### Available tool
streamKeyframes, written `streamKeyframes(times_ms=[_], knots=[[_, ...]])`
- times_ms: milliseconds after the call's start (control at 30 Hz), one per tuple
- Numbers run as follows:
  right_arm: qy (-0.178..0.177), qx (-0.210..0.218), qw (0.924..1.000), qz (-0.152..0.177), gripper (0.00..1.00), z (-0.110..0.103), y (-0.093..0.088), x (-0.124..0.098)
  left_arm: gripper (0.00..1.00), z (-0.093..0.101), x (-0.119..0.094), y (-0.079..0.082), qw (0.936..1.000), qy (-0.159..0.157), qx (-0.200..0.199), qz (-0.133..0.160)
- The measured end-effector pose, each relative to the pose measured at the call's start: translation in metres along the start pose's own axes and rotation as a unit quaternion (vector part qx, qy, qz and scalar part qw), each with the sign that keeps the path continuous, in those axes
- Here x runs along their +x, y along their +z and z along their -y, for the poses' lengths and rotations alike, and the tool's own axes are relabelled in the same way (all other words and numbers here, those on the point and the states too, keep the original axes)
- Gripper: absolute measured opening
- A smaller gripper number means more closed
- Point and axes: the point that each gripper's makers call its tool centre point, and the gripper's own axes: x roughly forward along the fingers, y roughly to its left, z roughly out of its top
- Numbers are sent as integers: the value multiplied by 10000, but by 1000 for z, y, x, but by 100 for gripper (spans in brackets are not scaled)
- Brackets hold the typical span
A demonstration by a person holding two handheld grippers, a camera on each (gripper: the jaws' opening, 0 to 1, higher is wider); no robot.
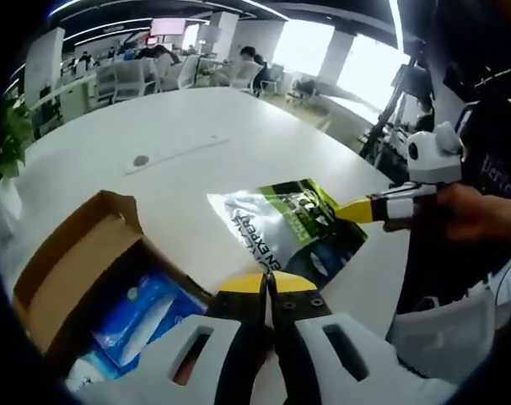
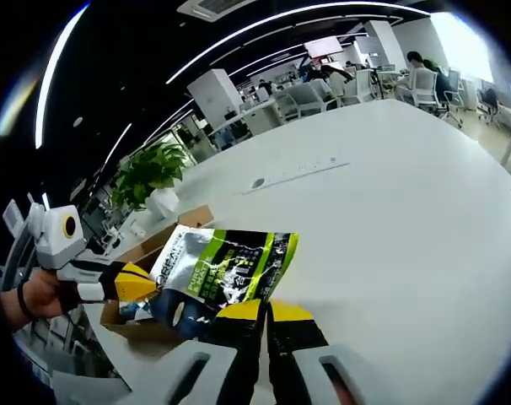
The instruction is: Operate the shoe box by opening the lid, removing the specified soft item, and placing it in the target area until the item is outside and the box remains undamaged.
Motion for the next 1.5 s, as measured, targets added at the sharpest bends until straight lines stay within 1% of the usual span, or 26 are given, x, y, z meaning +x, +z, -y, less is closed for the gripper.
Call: streamKeyframes(times_ms=[67,300,467,600,633,867,967,1033,1267,1367,1500], knots=[[-21,10,10000,-6,0,3,3,2,1,-2,6,2,9999,10,141,-63],[-72,-31,9999,-65,0,13,12,11,1,-10,22,6,9992,-49,327,-211],[-105,-34,9999,-127,0,20,13,20,1,-13,33,6,9976,-82,559,-392],[-104,-119,9996,-219,0,22,12,27,1,-18,39,4,9960,-111,718,-523],[-96,-127,9996,-228,0,23,12,29,1,-21,41,3,9947,-110,840,-582],[-61,-136,9995,-280,0,28,17,42,1,-29,51,4,9898,-123,1194,-767],[-65,-142,9994,-320,0,30,17,46,1,-28,54,2,9882,-139,1266,-849],[-63,-146,9993,-343,0,32,17,49,1,-28,56,0,9853,-142,1433,-924],[-104,-202,9986,-477,0,40,12,57,2,-26,63,-3,9792,-209,1690,-1105],[-117,-198,9984,-516,0,44,11,59,1,-25,67,-3,9732,-250,1954,-1185],[-119,-231,9980,-568,0,46,9,63,1,-25,71,-6,9706,-300,2009,-1289]])
